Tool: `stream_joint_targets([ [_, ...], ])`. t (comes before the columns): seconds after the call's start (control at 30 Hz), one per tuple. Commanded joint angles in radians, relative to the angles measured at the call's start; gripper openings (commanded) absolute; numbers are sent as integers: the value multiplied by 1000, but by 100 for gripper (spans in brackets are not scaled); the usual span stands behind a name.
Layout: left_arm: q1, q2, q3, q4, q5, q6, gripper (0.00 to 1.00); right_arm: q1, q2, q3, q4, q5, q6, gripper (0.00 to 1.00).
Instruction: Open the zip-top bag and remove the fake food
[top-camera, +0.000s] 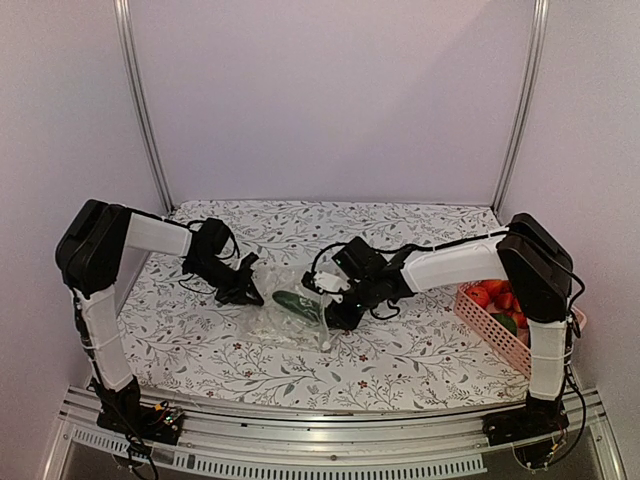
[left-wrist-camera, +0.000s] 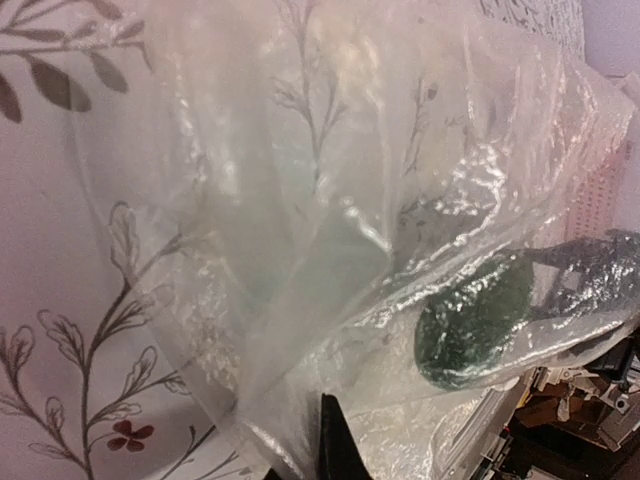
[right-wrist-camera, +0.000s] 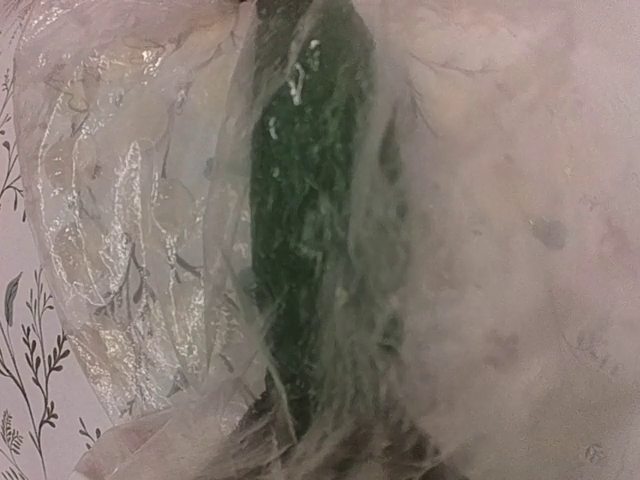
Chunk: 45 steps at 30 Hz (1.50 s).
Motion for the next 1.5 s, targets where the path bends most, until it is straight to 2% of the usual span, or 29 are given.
stream_joint_targets([
  [0.0, -7, 19, 19, -10, 3, 16, 0, -4, 45, 21, -17, 5, 9, 33],
  [0.2, 4, 14, 18, -6, 6, 10, 0, -5, 27, 24, -31, 20, 17, 14],
  [0.4, 32, 8, 22, 15, -5, -9, 0, -5, -67, -30, -70, 49, 40, 8],
  [0.97, 58, 99, 144, -42, -68, -7, 0, -22, -396, -213, -359, 96, 239, 5],
  [1.23, 58, 146, 191, -45, -46, -14, 0, -102, -635, -268, -520, 125, 342, 5],
  [1.47, 58, 169, 212, -52, -31, -15, 0, -246, -788, -276, -632, 139, 461, 5],
])
